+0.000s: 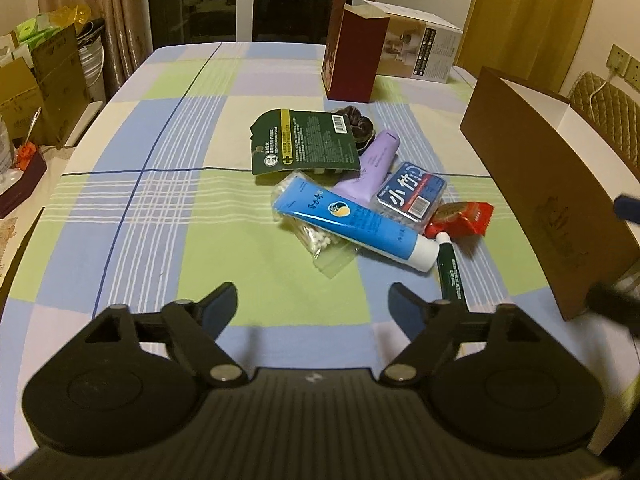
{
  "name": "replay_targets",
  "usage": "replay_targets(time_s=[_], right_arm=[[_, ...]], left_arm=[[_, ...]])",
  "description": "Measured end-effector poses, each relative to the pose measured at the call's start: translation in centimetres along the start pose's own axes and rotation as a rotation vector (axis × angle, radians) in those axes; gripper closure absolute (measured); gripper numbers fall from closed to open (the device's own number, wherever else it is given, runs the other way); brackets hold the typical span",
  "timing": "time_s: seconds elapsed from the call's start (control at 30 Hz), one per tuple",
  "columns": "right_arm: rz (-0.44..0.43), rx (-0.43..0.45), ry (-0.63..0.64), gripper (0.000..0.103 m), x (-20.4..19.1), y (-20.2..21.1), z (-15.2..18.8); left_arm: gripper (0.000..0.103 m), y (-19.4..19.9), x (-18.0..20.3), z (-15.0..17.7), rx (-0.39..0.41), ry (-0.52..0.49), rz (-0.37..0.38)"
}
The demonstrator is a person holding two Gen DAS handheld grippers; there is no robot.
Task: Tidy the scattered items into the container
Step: 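Move both open tools back over the remaining items on the table, then grasp the blue hand-cream tube with the left tool while the right tool grasps the green lip balm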
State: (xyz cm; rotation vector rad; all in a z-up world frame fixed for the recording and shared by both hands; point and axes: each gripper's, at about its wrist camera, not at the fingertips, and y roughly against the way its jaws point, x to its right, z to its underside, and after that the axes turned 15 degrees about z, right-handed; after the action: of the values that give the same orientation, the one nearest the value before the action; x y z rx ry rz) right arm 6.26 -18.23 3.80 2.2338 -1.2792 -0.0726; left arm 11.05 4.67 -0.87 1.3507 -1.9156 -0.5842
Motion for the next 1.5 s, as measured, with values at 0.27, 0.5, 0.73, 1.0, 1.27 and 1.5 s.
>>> replay_targets(time_s=[0.27,0.5,0.73,1.0,1.27,1.5], right_arm=[[-0.019,-0.09,0.054,0.006,-1.6,-2.3,1.6],[-0.02,-0.136,0.078,0.006,-2.1,-3.9,2.6],[-0.018,-0.17,0.107,0.006,-3.0,-5.5,3.6],[-0.006,-0.211,0.084,0.006,-3.1,-7.2,4.1],[0.007,-0.237,0.06,0.006,-3.1,-7.8,4.2],[0.022,-0.244,0.026,0.006,-2.6,-8.1,4.0]], left_arm=[[0.012,-2.2,-0.4,-1.7,0.0,-0.027,0.017],[0.012,-5.1,0.4,-3.4,-0.011,-0.017,0.054],[0.012,-9.1,1.7,-4.2,-0.073,-0.057,0.025],[0.007,-10.3,1.1,-4.5,-0.072,-0.02,0.044],[0.007,-10.7,0.8,-4.9,-0.08,-0.006,0.039],[0.008,-9.4,-0.1,-4.3,-0.111,0.005,0.009]])
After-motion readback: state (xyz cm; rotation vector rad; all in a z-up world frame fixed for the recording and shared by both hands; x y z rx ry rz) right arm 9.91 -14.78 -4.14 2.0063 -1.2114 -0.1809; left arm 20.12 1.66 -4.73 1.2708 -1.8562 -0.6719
